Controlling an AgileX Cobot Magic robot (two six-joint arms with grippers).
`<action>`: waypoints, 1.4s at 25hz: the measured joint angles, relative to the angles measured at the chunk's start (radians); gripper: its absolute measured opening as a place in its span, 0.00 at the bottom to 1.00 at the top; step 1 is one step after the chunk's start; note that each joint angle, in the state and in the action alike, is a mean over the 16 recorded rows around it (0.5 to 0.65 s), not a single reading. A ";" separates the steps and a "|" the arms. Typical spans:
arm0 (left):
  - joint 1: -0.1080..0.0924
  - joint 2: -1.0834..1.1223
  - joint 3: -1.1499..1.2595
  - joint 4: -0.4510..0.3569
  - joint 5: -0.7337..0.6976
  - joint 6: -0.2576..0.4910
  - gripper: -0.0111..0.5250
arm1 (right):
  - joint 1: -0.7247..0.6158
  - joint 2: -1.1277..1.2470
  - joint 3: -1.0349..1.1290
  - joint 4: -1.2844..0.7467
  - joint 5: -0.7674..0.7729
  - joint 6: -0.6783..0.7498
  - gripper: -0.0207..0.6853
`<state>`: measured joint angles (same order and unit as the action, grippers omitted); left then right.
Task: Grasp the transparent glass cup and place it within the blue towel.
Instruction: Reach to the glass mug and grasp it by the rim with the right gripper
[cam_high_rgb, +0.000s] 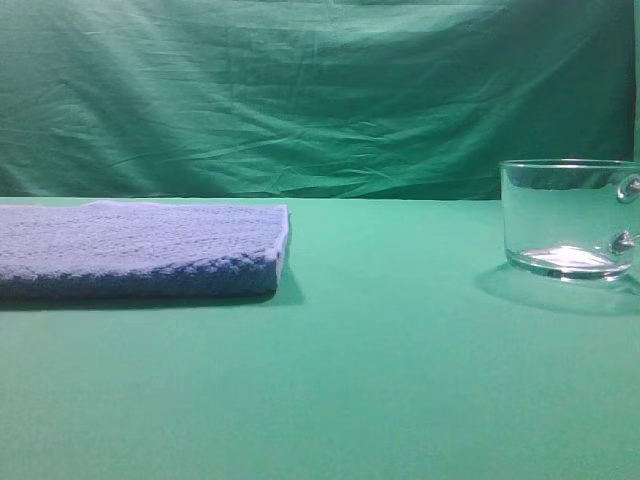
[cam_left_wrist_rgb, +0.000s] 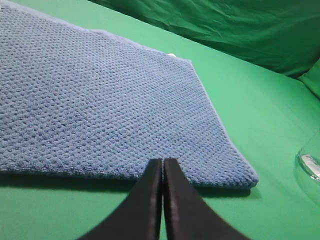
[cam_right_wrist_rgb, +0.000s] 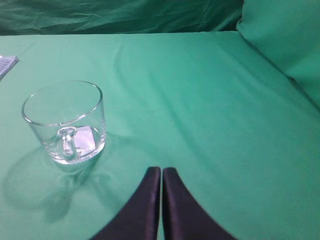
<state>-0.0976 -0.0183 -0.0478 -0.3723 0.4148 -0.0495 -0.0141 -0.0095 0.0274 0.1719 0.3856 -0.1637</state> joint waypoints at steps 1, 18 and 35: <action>0.000 0.000 0.000 0.000 0.000 0.000 0.02 | 0.000 0.000 0.000 0.000 0.000 0.000 0.03; 0.000 0.000 0.000 0.000 0.000 0.000 0.02 | 0.000 0.000 0.000 0.000 0.000 0.000 0.03; 0.000 0.000 0.000 0.000 0.000 -0.001 0.02 | 0.000 0.006 -0.023 0.129 -0.161 -0.003 0.03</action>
<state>-0.0976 -0.0183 -0.0478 -0.3723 0.4148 -0.0510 -0.0141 -0.0036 0.0040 0.3010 0.2248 -0.1662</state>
